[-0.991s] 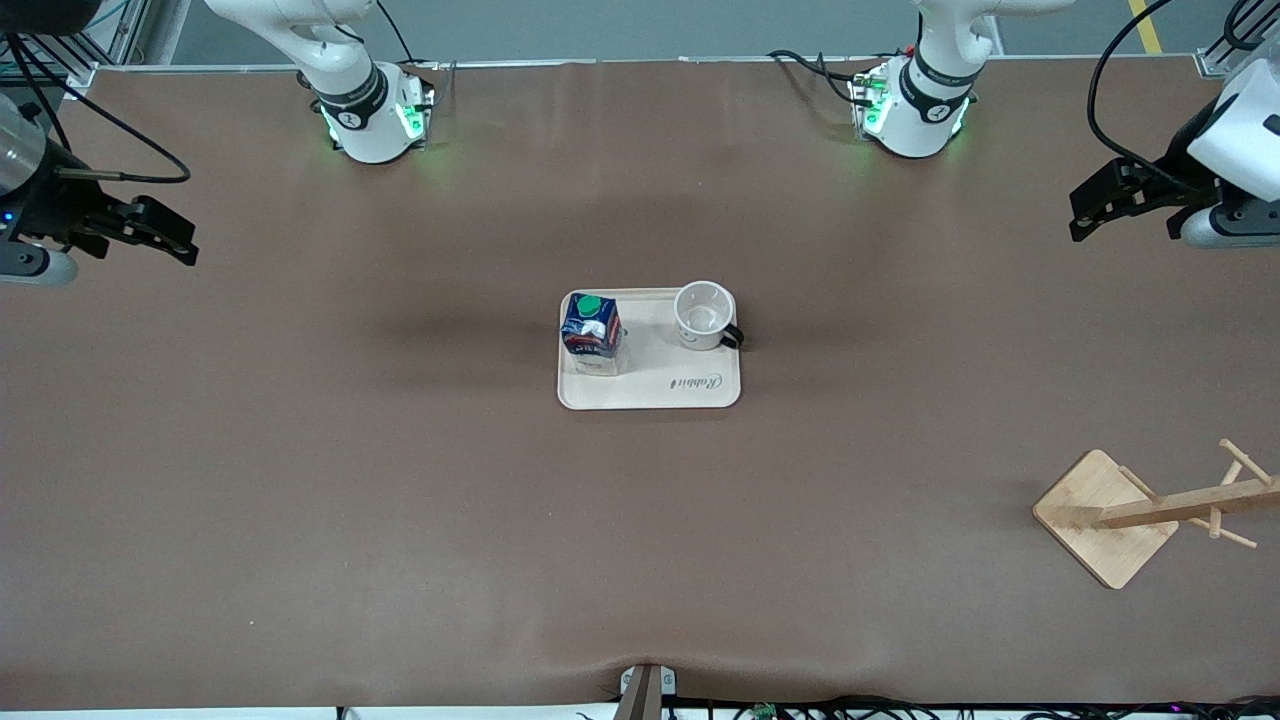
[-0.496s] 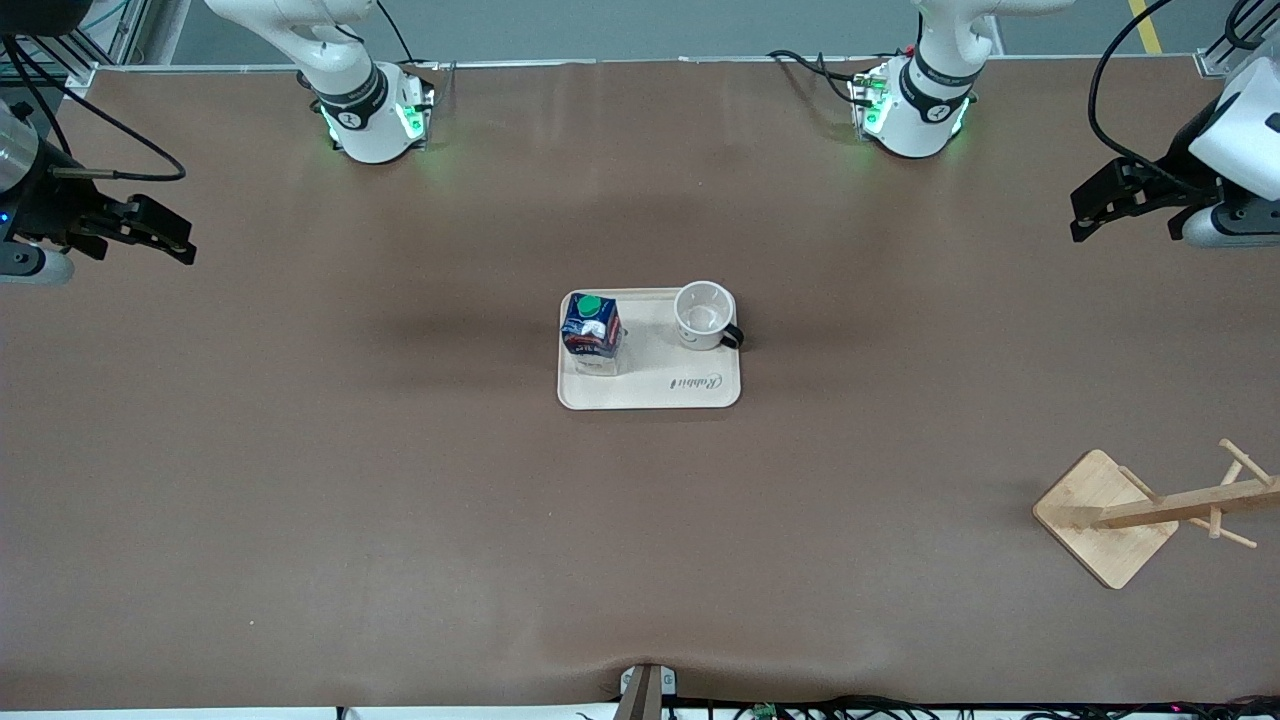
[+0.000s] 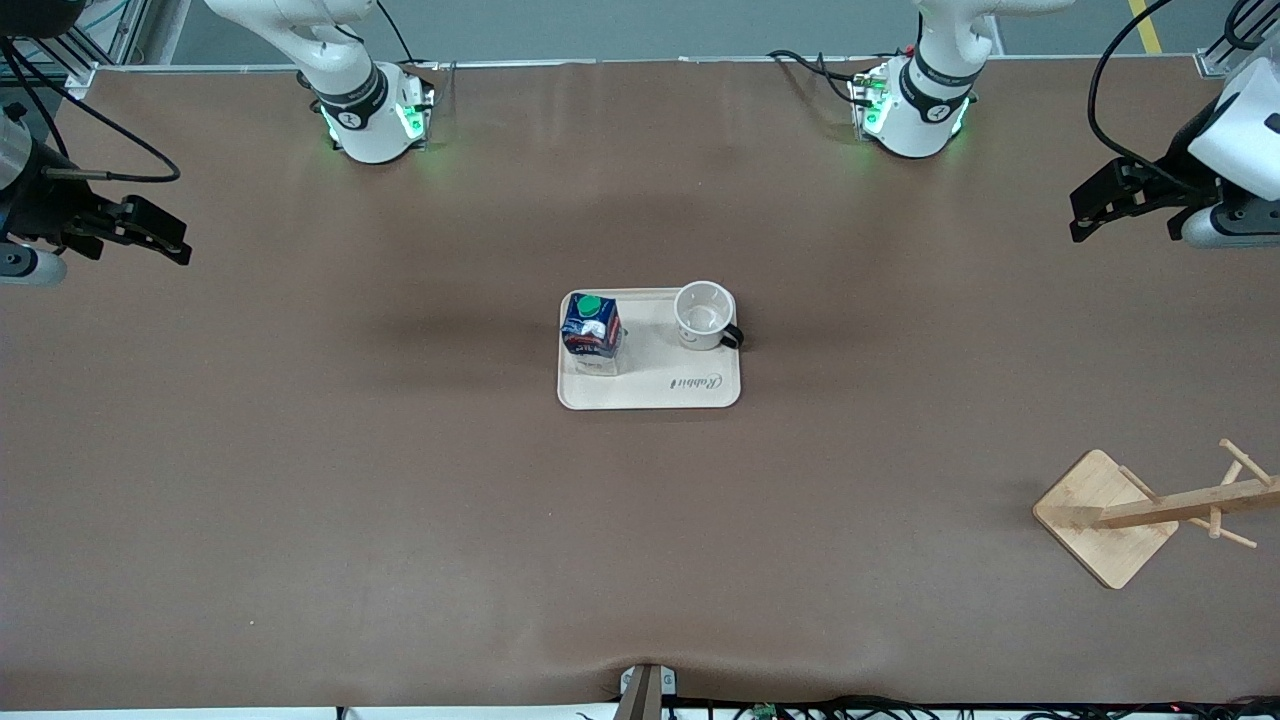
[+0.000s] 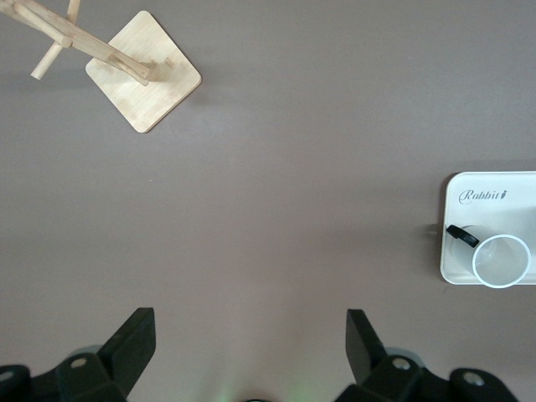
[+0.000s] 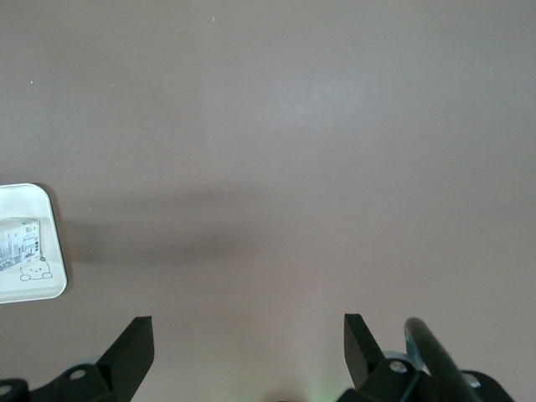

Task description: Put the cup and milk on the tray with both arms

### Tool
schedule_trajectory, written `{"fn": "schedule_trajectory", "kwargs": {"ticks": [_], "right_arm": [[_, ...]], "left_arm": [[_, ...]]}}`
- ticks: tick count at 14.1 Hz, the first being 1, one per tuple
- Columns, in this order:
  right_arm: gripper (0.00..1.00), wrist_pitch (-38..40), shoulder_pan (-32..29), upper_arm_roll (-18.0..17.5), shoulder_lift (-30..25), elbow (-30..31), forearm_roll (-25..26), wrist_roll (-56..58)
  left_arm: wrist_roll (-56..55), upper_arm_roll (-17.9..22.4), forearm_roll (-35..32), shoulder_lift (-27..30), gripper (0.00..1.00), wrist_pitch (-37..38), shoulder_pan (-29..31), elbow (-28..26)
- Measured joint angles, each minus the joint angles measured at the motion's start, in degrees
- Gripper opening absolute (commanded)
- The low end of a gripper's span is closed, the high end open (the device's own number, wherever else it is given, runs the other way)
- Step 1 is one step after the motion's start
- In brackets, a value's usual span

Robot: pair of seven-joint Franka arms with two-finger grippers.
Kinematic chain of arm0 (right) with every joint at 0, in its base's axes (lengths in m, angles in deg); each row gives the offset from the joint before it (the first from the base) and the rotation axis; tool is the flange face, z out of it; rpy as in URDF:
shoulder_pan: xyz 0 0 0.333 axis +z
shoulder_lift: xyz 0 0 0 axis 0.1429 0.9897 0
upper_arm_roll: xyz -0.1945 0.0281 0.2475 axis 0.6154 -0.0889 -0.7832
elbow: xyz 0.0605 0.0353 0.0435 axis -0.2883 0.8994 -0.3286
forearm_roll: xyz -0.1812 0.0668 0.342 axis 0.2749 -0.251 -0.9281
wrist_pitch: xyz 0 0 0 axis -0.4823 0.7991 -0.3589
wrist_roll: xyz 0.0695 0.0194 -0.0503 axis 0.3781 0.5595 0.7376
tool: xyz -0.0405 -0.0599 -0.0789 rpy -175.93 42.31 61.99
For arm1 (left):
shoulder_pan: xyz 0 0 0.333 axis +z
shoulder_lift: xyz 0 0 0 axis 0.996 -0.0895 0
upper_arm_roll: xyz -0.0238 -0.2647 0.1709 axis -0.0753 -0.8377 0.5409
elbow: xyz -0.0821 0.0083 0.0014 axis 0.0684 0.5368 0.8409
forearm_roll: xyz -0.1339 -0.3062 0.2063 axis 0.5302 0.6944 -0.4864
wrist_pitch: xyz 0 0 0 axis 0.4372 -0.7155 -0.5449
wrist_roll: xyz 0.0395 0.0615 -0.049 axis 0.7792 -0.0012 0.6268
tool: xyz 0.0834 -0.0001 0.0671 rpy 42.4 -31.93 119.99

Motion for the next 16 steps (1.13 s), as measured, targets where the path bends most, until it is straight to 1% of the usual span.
{"fn": "schedule_trajectory", "kwargs": {"ticks": [8, 14, 16], "right_arm": [[1.00, 0.0, -0.2, 0.1, 0.0, 0.0, 0.0, 0.0], [1.00, 1.9, -3.4, 0.4, 0.0, 0.0, 0.0, 0.4], [1.00, 2.1, -3.6, 0.4, 0.0, -0.1, 0.0, 0.4]], "left_arm": [[0.0, 0.0, 0.0, 0.0, 1.00, 0.0, 0.0, 0.0], [0.0, 0.0, 0.0, 0.0, 1.00, 0.0, 0.0, 0.0], [0.0, 0.0, 0.0, 0.0, 1.00, 0.0, 0.0, 0.0]]}}
